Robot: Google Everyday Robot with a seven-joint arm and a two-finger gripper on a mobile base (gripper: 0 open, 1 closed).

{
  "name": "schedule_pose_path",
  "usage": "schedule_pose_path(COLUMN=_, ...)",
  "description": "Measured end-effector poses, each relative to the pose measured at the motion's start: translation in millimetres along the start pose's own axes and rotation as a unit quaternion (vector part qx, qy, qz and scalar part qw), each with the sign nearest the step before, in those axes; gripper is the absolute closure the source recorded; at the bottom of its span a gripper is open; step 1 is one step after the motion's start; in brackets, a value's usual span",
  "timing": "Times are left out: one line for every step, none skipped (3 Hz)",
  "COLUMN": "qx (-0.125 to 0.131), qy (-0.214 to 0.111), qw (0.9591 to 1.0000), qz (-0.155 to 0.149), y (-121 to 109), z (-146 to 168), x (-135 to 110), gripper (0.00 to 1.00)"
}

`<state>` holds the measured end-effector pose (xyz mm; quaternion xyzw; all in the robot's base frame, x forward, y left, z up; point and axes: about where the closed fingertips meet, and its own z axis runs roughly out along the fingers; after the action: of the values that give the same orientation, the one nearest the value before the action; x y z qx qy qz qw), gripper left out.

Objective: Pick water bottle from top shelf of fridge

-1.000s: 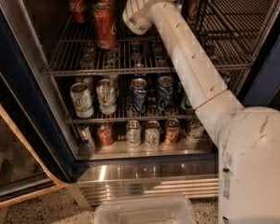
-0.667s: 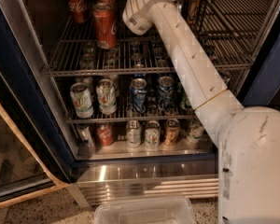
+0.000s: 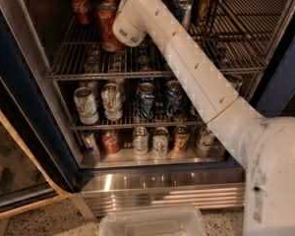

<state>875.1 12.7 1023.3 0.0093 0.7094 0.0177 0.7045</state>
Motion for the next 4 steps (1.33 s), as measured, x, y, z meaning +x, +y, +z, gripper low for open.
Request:
schedule_pose_path(qx=-0.009, qy=-0.01, qw=0.9998, qz=-0.013, y=35.6, z=-38.2, x=8.9, gripper=1.0)
schedule_pose_path(qx=-0.011, qy=-0.026, qw=0.9992, qz=-0.027, y=54.2, z=-70.9, x=12.2, gripper=1.0)
schedule_pose_path(qx=0.004, qy=-0.064, qw=0.9977, qz=-0.021, y=47.3, z=-105.1, x=9.5, gripper=1.0)
schedule_pose_path(qx=0.004, qy=-0.064, qw=0.9977, qz=-0.021, y=47.3, z=-105.1, x=9.5, gripper=1.0)
